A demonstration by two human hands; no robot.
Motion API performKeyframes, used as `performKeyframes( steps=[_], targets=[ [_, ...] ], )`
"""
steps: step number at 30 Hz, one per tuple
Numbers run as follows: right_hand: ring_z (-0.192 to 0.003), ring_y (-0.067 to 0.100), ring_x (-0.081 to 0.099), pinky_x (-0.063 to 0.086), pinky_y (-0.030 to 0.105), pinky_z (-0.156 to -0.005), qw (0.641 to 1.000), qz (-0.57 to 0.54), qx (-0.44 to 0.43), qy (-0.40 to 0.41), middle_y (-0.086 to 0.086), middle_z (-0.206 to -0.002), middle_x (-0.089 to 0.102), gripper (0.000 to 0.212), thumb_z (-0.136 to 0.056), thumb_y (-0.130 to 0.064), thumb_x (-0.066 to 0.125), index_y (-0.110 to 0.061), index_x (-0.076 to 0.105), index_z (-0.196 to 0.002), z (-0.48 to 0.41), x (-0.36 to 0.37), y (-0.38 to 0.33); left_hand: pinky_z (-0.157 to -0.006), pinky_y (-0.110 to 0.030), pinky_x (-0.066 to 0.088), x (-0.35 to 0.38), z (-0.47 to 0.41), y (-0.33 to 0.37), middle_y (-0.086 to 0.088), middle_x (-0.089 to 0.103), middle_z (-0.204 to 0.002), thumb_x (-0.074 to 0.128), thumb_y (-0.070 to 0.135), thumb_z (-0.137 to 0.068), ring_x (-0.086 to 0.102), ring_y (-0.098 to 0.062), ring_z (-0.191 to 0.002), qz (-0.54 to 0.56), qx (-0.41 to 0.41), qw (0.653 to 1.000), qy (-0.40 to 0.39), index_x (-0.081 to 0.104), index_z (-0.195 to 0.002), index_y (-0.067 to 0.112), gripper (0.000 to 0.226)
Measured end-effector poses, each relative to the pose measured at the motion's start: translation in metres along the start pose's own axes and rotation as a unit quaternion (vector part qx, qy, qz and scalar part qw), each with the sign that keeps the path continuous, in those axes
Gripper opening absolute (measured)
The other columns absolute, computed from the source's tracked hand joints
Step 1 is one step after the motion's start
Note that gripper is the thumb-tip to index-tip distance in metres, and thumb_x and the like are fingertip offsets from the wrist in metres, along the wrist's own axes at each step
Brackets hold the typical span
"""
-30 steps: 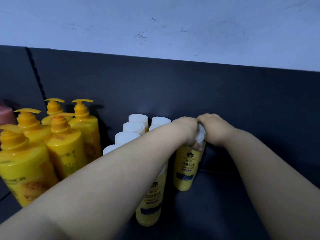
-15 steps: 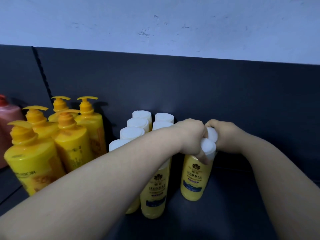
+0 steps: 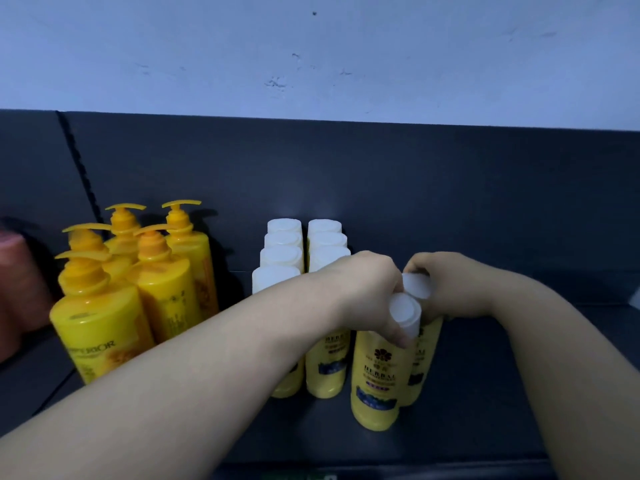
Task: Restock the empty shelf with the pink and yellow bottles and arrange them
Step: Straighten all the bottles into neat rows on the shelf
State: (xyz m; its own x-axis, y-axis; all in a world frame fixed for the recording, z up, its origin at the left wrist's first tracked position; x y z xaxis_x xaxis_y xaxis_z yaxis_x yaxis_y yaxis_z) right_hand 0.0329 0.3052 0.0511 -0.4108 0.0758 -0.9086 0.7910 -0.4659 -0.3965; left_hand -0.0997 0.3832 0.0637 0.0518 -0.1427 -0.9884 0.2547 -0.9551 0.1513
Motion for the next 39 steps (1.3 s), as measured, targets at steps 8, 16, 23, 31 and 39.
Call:
performKeyframes(
  steps=[8,16,23,31,39],
  targets=[
    [-0.094,0.009,0.057,0.055,0.035,-0.08,0.999,-0.024,-0.013,0.028,-0.013,-0.106,0.056,0.051,-0.061,-0.027,0.083,-0.038,0.053,-0.101,0.044,0.032,-0.047,-0.058,-0.029,0.046,0.001,0.065,-0.02,0.003,0.063,-0.085,0.076,0.05,-0.068,0.058,-0.015,-0.08,-0.002,-0.008,1.0,0.004,0.064,-0.099,0.023,0.043],
    [-0.092,0.014,0.058,0.055,0.041,-0.08,0.997,-0.028,-0.049,0.045,-0.01,-0.102,0.056,0.05,-0.063,-0.027,0.082,-0.036,0.055,-0.104,0.046,0.058,-0.093,-0.071,-0.032,0.051,-0.003,0.106,-0.065,0.003,0.062,-0.09,0.076,0.055,-0.065,0.056,-0.017,-0.084,-0.017,-0.065,0.997,0.025,0.063,-0.101,0.021,0.051],
    [-0.124,0.012,0.031,0.036,0.034,-0.103,0.985,0.062,-0.125,0.097,-0.013,-0.132,0.041,0.072,-0.075,-0.036,0.072,-0.032,0.038,-0.138,0.027,0.071,-0.103,-0.089,-0.038,0.048,0.001,0.114,-0.092,0.001,0.057,-0.11,0.074,0.053,-0.069,0.052,-0.018,-0.101,0.021,-0.107,0.992,0.059,0.057,-0.122,0.019,0.065],
    [-0.123,0.009,0.025,0.032,0.032,-0.105,0.974,0.093,-0.173,0.116,-0.014,-0.138,0.035,0.068,-0.085,-0.033,0.066,-0.027,0.032,-0.144,0.033,0.067,-0.091,-0.103,-0.035,0.038,0.009,0.107,-0.083,-0.001,0.048,-0.13,0.071,0.05,-0.074,0.042,-0.019,-0.122,0.052,-0.096,0.991,0.082,0.046,-0.136,0.021,0.073],
    [-0.124,0.004,0.02,0.029,0.023,-0.105,0.966,0.087,-0.192,0.147,-0.018,-0.138,0.028,0.067,-0.087,-0.028,0.063,-0.028,0.03,-0.145,0.031,0.069,-0.085,-0.098,-0.035,0.041,0.012,0.101,-0.08,-0.007,0.049,-0.129,0.07,0.047,-0.077,0.046,-0.022,-0.118,0.075,-0.139,0.981,0.112,0.053,-0.128,0.01,0.065]
  ],
)
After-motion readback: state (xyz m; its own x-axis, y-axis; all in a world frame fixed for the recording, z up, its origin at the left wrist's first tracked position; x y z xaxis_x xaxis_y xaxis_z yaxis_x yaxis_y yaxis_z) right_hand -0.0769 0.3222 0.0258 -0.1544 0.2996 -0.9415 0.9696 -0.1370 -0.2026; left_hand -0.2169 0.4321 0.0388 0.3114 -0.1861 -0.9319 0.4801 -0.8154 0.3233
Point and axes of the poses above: each hand's wrist, its own z-axis away from the middle knuckle, its own x-axis out of the palm, y = z × x, the point moved 2 cm from there along -z, towards the middle knuckle
